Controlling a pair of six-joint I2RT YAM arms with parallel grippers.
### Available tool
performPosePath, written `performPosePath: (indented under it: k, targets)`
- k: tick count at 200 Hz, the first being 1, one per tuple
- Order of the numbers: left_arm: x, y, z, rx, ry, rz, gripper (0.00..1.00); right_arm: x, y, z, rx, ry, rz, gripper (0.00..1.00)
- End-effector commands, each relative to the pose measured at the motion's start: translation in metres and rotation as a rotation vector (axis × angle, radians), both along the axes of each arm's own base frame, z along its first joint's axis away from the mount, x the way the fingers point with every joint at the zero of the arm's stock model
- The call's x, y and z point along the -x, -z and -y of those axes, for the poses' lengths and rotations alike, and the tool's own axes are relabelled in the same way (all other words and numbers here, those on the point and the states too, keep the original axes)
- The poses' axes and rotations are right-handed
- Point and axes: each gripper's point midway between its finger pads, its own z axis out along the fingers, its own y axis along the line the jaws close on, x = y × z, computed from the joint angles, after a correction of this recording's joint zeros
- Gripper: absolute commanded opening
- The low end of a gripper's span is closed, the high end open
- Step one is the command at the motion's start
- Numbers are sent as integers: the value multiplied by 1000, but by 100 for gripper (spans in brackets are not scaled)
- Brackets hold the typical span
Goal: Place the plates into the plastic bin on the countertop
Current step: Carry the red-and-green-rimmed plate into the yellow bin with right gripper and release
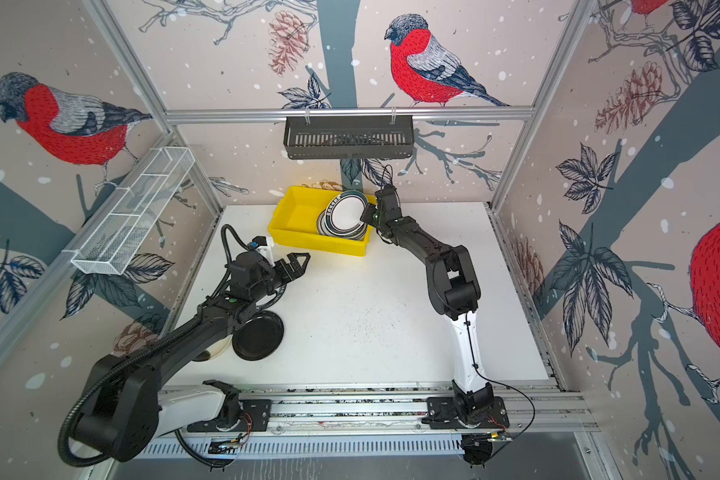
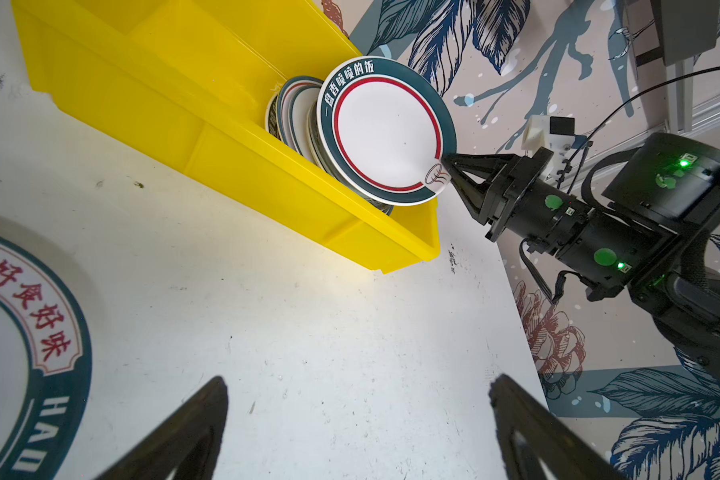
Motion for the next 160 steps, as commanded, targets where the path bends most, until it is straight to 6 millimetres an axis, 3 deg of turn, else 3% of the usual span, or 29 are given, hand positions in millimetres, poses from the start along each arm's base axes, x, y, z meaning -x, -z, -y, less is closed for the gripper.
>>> performPosePath:
  k: [1,20,32,50,65,89,124,160]
  targets:
    - [-3,-6,-6,-27,-24,23,98,0,1,-2,37,-3,16,12]
    - [-4,-5,-16,-94,-66,11,98,1,3,-4,40,-14,9,13]
    - [-3,-6,-23,-122,-91,10,98,2,3,-6,54,-31,10,19]
    - [0,-8,-29,-138,-117,18,98,3,3,-8,99,-46,-2,41]
    - [2,-10,-34,-142,-137,26,98,7,0,-5,124,-48,-9,67]
    - [4,-15,-38,-150,-155,31,98,13,-15,1,136,-65,21,79]
    - [6,-19,-43,-171,-175,37,98,25,-35,5,114,-111,18,84]
    - [7,-19,-54,-187,-230,18,98,55,-80,6,79,-170,130,84]
